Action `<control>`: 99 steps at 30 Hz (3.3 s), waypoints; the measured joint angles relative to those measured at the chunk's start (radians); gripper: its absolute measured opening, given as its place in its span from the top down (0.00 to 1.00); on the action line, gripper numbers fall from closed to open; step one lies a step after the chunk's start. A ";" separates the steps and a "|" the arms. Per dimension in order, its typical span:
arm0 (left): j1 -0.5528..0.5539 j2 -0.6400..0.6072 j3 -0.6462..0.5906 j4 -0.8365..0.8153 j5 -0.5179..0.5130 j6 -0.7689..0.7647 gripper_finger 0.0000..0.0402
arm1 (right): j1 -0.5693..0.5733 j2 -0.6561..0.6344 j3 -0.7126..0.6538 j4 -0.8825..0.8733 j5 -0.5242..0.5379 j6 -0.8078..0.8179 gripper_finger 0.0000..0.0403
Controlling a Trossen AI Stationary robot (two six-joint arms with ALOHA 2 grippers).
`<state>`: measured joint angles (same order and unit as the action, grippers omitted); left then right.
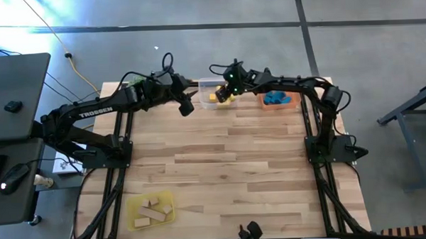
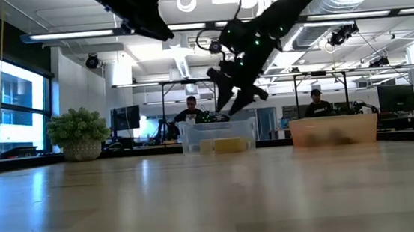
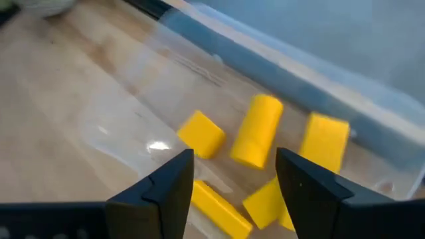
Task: Sort & place blocks by color
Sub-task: Return to Home Position
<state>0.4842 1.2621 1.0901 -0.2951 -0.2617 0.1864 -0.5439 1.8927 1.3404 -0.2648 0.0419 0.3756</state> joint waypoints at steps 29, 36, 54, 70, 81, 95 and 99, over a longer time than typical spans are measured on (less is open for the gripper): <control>-0.301 -0.101 -0.094 -0.008 0.149 -0.348 0.50 | 0.149 -0.096 0.459 -0.500 -0.175 -0.426 0.50; -0.443 -0.216 -0.230 0.158 -0.005 -0.437 0.50 | 0.153 -0.255 0.319 -0.399 -0.314 -0.431 0.50; -0.507 -0.751 -0.644 0.185 -0.074 -0.476 0.50 | 0.337 -0.534 -0.016 0.004 -0.048 -0.128 0.50; -0.507 -1.126 -0.943 0.187 0.079 -0.493 0.50 | 0.440 -0.533 -0.016 0.007 0.119 -0.081 0.50; -0.504 -1.197 -1.031 0.203 0.104 -0.424 0.50 | 0.440 -0.549 -0.016 -0.065 0.126 -0.084 0.50; -0.504 -1.160 -1.031 0.191 0.098 -0.391 0.50 | 0.433 -0.924 -0.195 -0.235 0.203 -0.211 0.50; -0.504 -1.160 -1.031 0.191 0.098 -0.359 0.50 | 0.436 -1.118 -0.424 -0.078 0.167 -0.141 0.50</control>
<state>-0.0200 0.1017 0.0589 -0.1040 -0.1642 -0.1722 -0.1078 0.7752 0.9163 -0.3429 0.2093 0.2344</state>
